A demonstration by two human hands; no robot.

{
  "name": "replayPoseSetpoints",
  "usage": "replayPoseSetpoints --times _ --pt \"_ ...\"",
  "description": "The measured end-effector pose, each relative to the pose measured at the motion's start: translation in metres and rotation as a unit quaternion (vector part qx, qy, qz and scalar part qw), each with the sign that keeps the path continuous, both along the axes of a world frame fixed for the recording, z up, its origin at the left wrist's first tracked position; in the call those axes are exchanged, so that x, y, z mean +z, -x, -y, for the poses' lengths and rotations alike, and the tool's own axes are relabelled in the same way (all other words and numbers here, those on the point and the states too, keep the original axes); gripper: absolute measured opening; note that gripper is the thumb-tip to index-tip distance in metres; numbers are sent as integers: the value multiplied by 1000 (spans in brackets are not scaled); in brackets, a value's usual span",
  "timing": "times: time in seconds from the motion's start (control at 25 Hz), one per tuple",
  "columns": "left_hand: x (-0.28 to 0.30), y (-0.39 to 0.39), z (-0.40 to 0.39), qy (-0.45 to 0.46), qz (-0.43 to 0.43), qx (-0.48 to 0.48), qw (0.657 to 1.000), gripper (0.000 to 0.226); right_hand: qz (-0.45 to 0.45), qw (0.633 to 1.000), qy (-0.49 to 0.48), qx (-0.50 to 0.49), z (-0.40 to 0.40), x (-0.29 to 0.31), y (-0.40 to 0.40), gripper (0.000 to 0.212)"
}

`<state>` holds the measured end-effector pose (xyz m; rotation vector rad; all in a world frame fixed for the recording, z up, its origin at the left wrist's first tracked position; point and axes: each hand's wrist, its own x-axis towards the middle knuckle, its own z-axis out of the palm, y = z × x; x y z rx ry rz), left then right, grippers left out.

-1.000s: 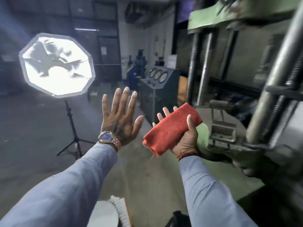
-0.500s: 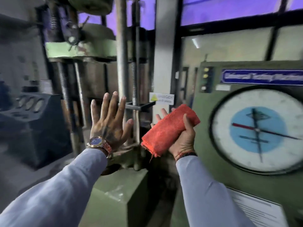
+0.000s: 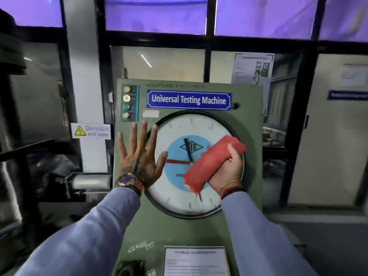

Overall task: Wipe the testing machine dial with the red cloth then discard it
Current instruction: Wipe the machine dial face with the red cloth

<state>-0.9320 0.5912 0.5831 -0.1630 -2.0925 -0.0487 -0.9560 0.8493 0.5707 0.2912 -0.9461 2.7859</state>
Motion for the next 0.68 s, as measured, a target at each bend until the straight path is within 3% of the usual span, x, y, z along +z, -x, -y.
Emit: replayPoseSetpoints --times 0.2,0.32,0.4,0.48,0.56,0.6,0.68 --pt "-9 86 -37 -17 27 1 1000 89 73 976 -136 -156 -32 12 74 39" --pt "-18 143 -40 -21 42 -5 999 93 12 912 -295 -283 -32 14 128 62" --pt "-19 180 -40 -23 58 2 998 96 -71 829 -407 -377 -30 16 167 67" --pt "-18 220 -37 -33 61 9 998 99 -61 682 -527 -503 -30 16 208 68" --pt "-17 258 -32 -30 60 22 998 102 -38 535 -634 -557 -26 16 245 76" --pt "-20 274 -27 -25 59 30 997 105 -47 482 -669 -563 -22 13 262 78" --pt "-30 296 -16 -29 51 46 997 111 -77 422 -706 -563 -8 6 287 83"
